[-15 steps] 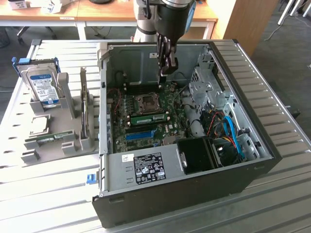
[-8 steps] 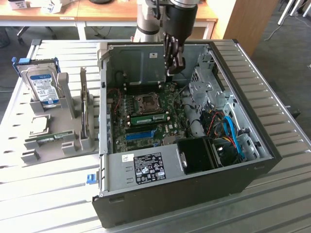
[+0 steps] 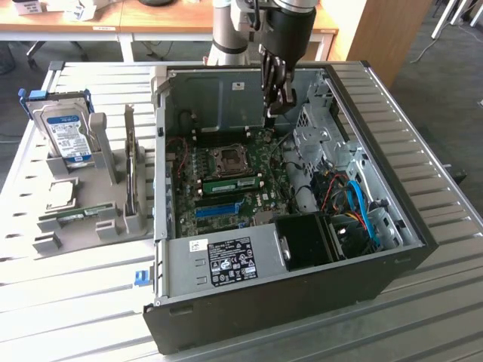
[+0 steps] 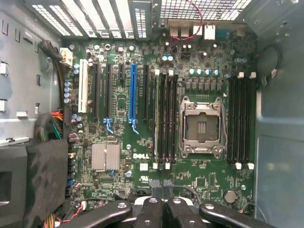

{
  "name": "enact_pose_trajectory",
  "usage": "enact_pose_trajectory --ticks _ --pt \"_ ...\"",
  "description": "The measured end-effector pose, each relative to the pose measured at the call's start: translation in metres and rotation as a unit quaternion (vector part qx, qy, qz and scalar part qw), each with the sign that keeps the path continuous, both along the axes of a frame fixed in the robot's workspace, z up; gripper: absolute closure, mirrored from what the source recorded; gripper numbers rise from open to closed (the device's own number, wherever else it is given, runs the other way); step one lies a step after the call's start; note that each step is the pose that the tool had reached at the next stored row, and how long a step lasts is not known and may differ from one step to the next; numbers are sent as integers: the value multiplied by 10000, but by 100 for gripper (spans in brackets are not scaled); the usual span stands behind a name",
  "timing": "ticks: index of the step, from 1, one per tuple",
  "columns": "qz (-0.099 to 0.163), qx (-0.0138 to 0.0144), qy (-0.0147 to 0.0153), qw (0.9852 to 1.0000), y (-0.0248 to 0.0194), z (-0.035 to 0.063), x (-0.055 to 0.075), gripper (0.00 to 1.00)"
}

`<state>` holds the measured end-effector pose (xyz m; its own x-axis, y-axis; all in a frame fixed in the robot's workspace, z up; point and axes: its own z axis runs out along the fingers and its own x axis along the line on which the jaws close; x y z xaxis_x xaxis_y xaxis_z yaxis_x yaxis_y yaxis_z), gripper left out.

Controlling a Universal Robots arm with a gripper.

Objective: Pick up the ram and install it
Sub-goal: 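Press down the ram until it locks into place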

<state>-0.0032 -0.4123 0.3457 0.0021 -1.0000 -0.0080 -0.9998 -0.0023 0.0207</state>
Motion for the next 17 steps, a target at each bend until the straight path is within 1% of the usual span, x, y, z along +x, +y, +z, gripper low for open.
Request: enact_pose_trajectory --ticks 3,17 --pt "0 0 0 10000 0 -27 0 89" --pt "0 0 0 10000 0 -260 0 89"
